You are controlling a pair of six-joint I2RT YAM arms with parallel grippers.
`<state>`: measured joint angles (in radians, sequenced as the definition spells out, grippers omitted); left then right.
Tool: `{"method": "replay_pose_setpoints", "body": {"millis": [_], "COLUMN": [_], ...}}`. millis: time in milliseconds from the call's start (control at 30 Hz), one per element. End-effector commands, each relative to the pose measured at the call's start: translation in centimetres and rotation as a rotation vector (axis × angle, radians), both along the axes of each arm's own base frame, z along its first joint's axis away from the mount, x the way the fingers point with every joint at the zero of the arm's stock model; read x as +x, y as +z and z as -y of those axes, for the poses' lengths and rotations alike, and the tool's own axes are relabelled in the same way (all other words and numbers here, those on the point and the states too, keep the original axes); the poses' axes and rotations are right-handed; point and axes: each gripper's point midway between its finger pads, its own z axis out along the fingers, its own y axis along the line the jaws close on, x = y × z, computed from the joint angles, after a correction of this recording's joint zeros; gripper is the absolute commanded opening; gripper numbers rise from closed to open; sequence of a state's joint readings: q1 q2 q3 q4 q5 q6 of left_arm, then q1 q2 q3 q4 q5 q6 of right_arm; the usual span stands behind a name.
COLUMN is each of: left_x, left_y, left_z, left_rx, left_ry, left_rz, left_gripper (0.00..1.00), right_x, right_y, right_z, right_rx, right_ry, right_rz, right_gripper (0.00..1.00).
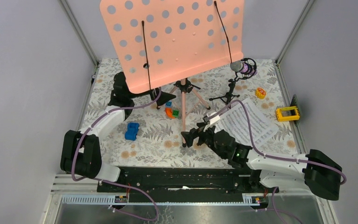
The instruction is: Pack up the instrument practice props
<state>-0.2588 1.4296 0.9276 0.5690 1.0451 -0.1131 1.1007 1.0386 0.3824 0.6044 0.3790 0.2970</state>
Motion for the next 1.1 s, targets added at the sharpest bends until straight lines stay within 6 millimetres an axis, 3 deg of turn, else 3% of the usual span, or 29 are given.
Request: {"method": "replay_pose_setpoints", "body": {"millis": [0,267,467,633,767,867,967,1067], "left_x": [-0.2,2.5,3.5,2.6,0.7,-0.8,-2.2,-3.4], "left_y": [-1.4,-4.2,-5.0,-5.0,-5.3,-6.0,-7.4,-6.7], "left_z": [-0.2,-0.3,-0.2,0.4,1.5,2.7,3.5,4.3], "left_rx": [0.049,0.109,0.115,0.088,0.094,0.150,0.241,0.244], "left_ry": [-0.043,-0.033,-0.046,-0.107,-0.192,-0.239,-0.250,-0.280], "left_rz": [0.071,0.015,-0.015,-0.043,-0.058,-0.062,-0.136,-0.159], "left_gripper": [0.97,0.86,0.74,0.57,0.55,0.51,0.32,0.14], "right_x": [1.7,4.5,6.9,8.1,8.6,8.2,7.6,6.6], "right_y": [2.9,4.1,3.6,3.2,3.5,3.9,4.2,4.5], "right_z": [-1.4,-2.5,-2.1,-2.2,-1.8,-2.4,-2.5,-2.4], "right_rx": [0.028,0.012,-0.077,-0.146,-0.173,-0.181,-0.169,-0.161], "right_ry": [-0.056,-0.179,-0.320,-0.367,-0.391,-0.330,-0.273,-0.200], "right_rz": [0.022,0.037,0.065,0.098,0.145,0.183,0.225,0.282], "right_gripper": [1.00,0.97,0.80,0.62,0.46,0.27,0.11,0.02]}}
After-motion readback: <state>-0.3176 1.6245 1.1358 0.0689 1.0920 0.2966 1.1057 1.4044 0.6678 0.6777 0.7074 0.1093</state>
